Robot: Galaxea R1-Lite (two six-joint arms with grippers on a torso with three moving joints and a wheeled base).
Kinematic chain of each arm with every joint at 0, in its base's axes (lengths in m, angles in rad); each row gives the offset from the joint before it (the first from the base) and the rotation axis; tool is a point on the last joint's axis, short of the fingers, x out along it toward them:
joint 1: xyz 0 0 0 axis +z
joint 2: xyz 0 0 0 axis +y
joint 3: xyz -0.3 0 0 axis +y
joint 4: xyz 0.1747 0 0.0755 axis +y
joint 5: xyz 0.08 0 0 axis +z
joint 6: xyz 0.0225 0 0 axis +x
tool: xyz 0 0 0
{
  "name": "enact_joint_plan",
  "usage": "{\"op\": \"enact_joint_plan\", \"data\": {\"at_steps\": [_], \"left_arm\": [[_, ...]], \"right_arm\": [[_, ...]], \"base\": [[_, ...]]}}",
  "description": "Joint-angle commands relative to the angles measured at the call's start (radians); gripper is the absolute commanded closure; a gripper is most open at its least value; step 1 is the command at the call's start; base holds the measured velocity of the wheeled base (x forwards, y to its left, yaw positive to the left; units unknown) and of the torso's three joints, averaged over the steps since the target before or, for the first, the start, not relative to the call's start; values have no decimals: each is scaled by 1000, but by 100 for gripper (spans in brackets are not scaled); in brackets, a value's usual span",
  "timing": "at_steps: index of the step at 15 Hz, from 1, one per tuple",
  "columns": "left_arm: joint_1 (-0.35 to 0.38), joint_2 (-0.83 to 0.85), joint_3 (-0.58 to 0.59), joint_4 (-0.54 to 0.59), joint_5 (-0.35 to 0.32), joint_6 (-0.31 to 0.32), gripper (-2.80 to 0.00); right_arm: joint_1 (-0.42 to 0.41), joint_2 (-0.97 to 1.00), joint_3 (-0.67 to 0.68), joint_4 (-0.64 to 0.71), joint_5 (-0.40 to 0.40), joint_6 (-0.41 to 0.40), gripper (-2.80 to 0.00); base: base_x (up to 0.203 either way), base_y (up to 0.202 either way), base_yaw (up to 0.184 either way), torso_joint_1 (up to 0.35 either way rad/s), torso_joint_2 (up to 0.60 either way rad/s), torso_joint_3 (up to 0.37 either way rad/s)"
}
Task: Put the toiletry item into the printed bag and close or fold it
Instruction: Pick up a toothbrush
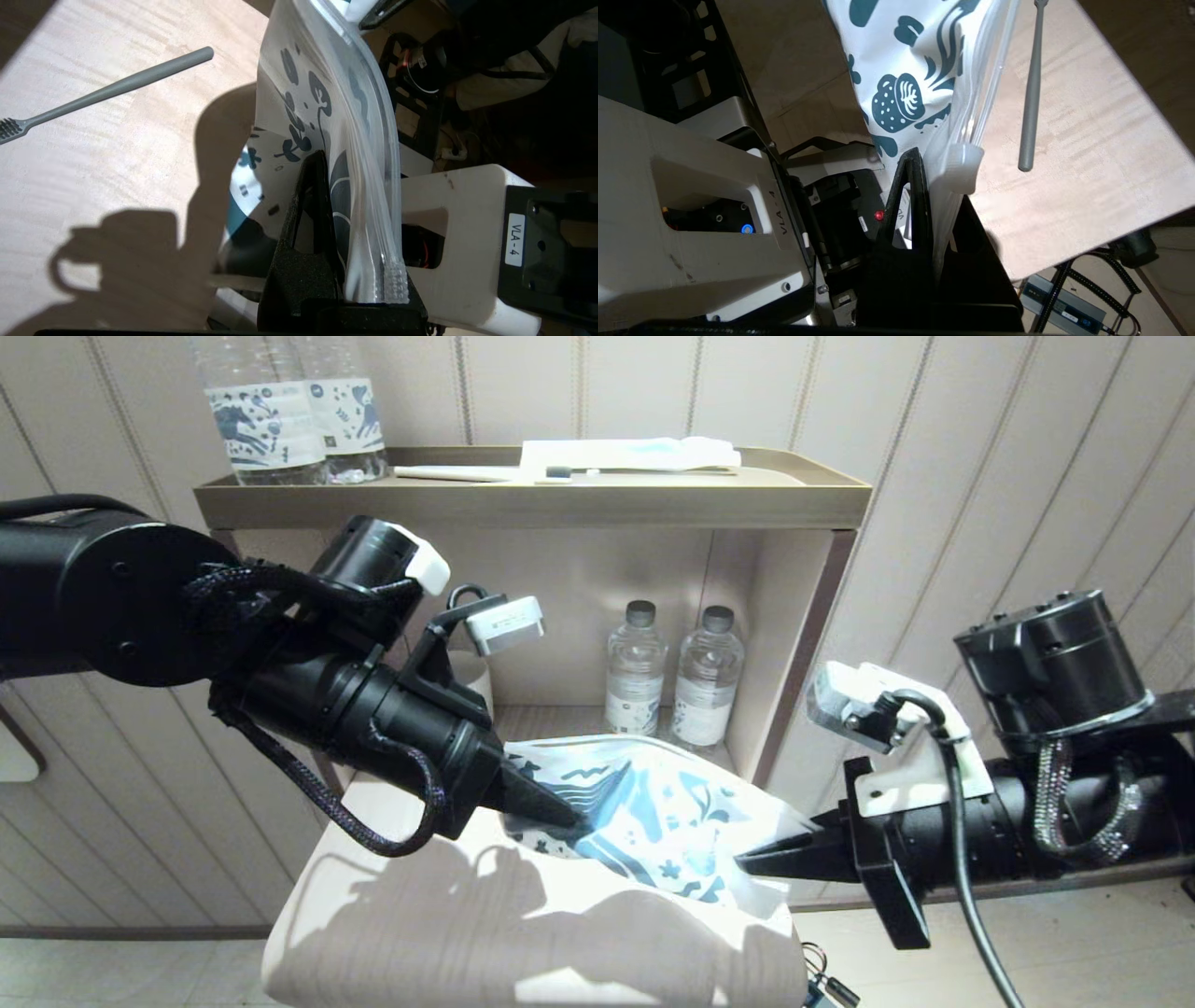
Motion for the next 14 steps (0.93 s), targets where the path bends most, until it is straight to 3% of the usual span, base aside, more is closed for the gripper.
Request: {"op": "enact_joint_plan", "data": {"at_steps": [1,6,14], "left_arm": [[-1,-15,0,4,-3,1,0],[-1,-24,36,4,-10,87,0],[-20,-7,0,2,-8,127,0]], "right_arm": [[-15,-45,21,1,3,-25,0],[-6,-95,27,1,-3,-46,0],[111,-36,-10,6,-121,-70,0]], "base": [[0,0,0,0,0,0],[0,0,0,0,0,0],[0,0,0,0,0,0]]}}
